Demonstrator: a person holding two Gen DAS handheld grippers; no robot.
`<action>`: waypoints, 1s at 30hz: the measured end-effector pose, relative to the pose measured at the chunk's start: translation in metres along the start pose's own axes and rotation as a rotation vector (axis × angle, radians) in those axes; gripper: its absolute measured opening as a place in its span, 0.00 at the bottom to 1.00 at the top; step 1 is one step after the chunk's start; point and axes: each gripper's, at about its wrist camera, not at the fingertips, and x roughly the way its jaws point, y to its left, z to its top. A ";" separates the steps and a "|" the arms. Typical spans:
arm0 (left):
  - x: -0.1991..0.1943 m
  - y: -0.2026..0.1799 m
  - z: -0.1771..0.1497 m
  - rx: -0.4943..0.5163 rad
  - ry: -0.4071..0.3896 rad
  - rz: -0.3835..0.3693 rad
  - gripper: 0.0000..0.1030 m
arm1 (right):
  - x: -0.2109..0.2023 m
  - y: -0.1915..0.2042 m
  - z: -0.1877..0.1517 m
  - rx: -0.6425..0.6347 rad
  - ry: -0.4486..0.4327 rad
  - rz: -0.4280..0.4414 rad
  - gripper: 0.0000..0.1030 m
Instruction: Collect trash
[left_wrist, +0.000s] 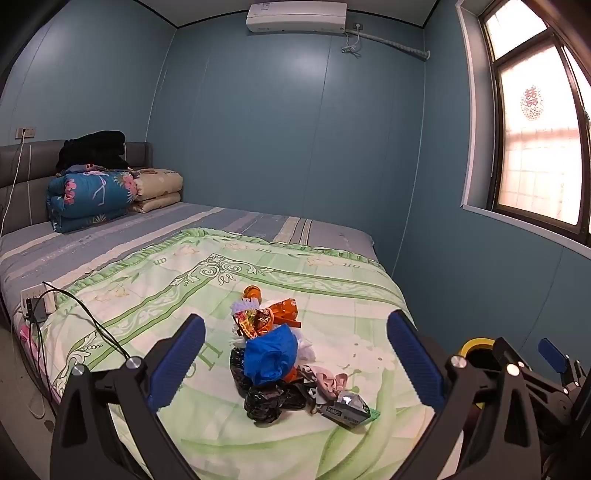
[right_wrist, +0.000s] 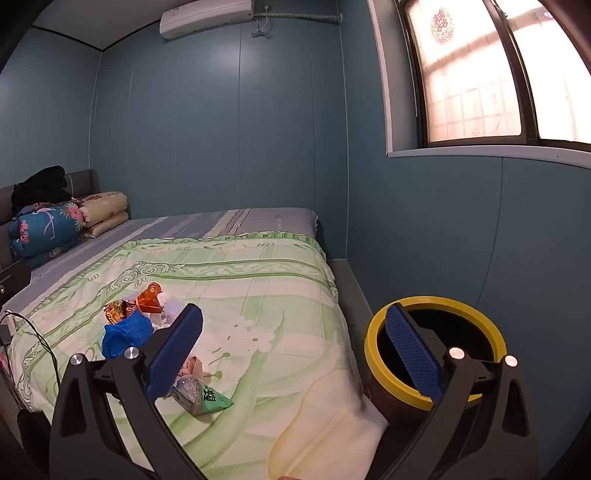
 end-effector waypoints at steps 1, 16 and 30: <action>0.000 0.000 0.000 -0.002 0.002 -0.001 0.92 | 0.000 0.000 0.000 -0.002 0.004 -0.001 0.92; 0.001 0.001 -0.002 0.001 0.017 0.008 0.92 | 0.002 0.001 -0.003 0.000 0.006 0.000 0.92; 0.002 0.004 -0.003 -0.008 0.022 0.007 0.92 | 0.003 0.001 -0.004 0.004 0.012 0.000 0.92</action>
